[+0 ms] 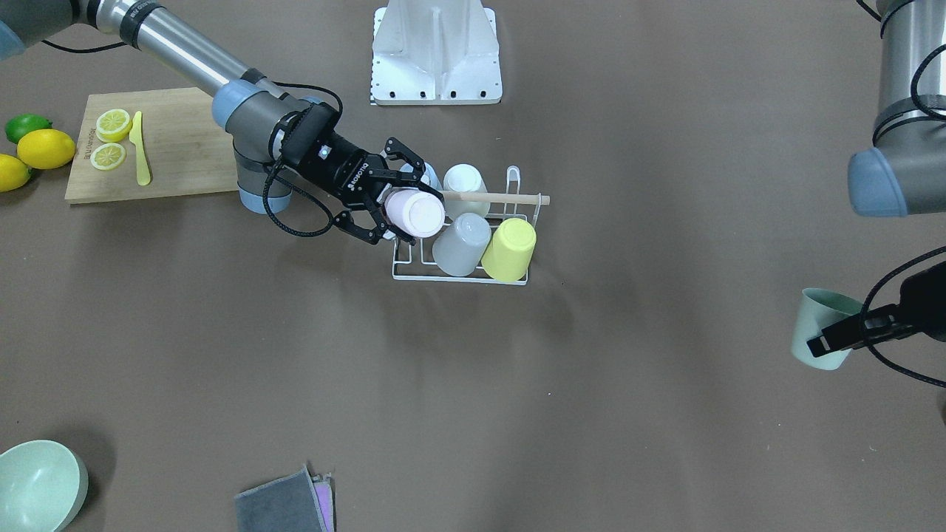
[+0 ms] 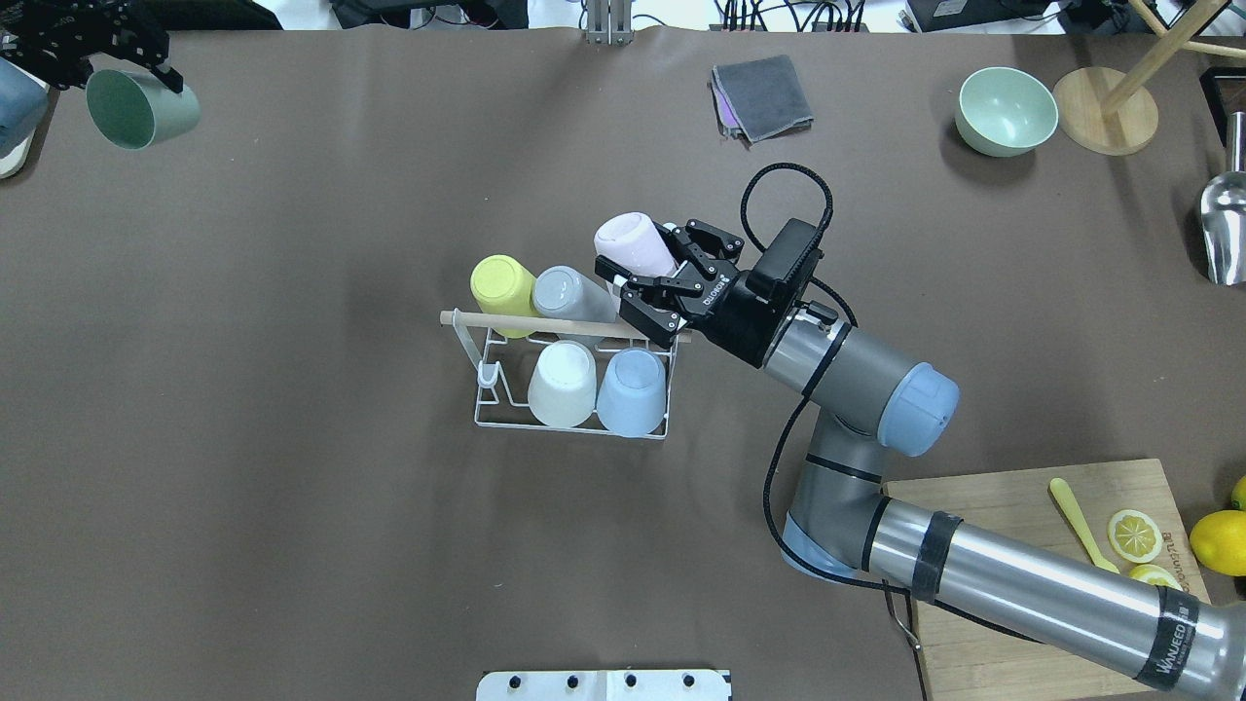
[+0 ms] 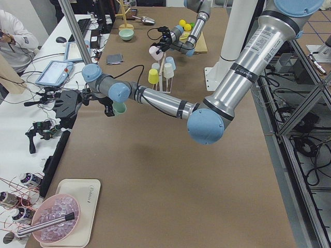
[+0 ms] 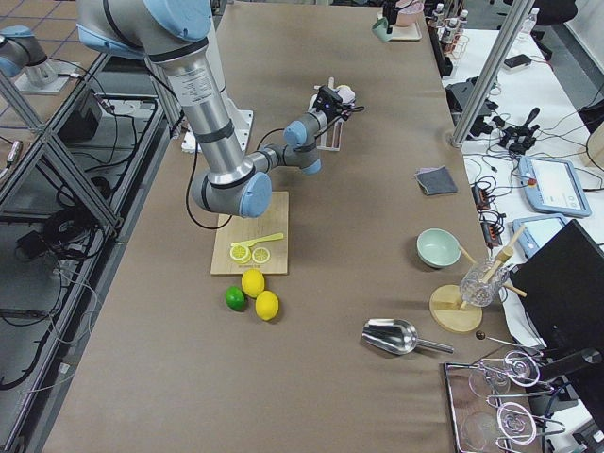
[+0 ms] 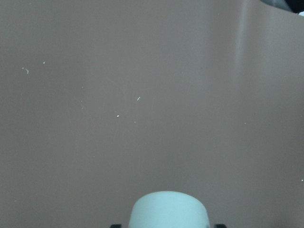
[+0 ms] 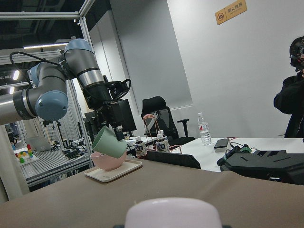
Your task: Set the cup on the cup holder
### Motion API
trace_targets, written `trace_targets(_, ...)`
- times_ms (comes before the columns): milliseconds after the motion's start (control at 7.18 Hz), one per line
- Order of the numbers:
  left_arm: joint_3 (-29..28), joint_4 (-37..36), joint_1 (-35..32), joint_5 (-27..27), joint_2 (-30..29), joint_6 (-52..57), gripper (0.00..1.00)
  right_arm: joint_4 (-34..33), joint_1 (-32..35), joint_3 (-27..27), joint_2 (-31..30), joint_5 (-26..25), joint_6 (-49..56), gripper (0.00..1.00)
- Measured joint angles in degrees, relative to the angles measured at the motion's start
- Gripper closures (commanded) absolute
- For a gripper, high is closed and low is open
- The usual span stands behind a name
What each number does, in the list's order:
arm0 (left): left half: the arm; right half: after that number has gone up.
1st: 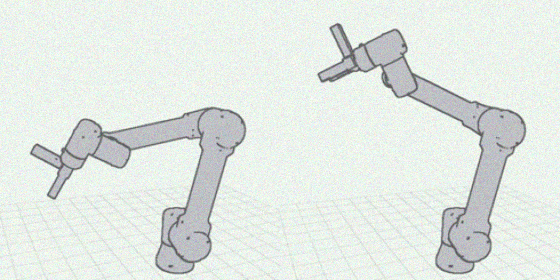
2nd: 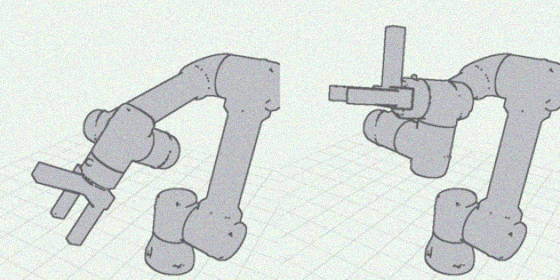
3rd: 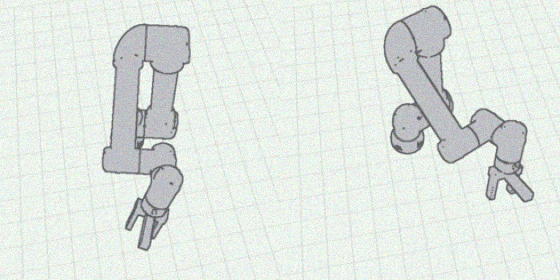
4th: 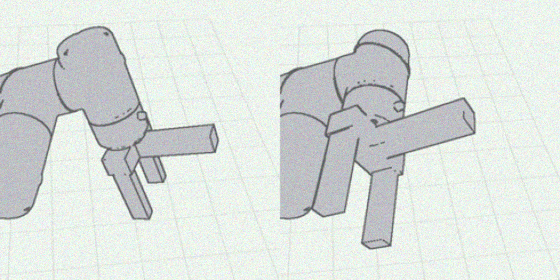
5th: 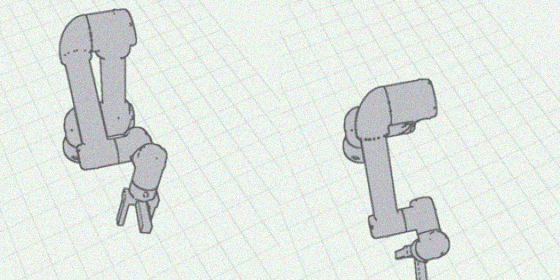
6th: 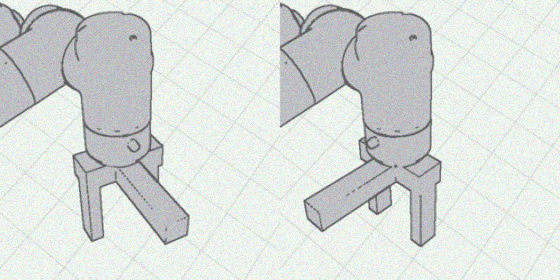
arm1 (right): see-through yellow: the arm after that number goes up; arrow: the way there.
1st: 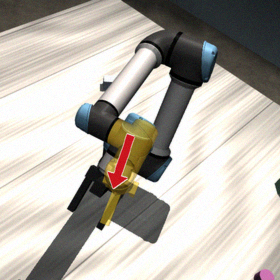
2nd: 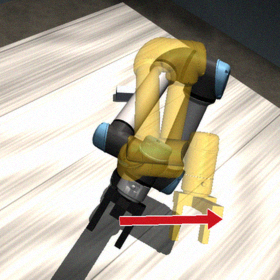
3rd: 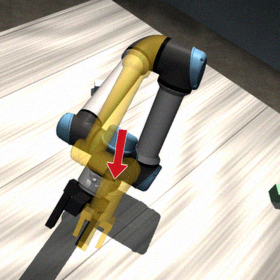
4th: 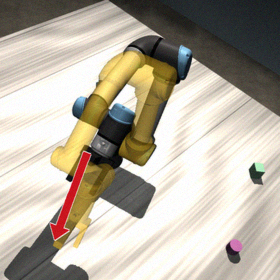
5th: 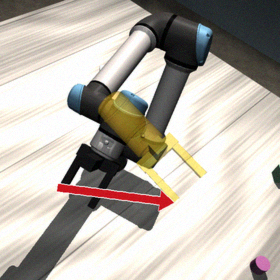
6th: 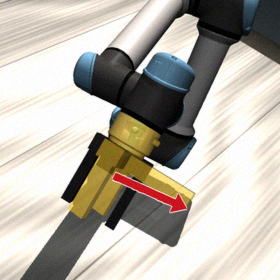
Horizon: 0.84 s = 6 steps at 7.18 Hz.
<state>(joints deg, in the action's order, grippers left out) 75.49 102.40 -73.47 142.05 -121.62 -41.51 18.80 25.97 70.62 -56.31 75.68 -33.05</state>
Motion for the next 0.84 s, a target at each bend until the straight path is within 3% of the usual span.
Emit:
trace_targets(279,0.01,6.4,0.06,0.53,1.65,-1.36,1.0,0.01,-0.12,-0.16,-0.03,0.0,-0.11,1.0)
trace_targets(836,0.18,29.59,1.36,-0.35,6.75,-12.98,1.0,0.07,-0.29,-0.17,-0.09,0.02,-0.41,1.0)
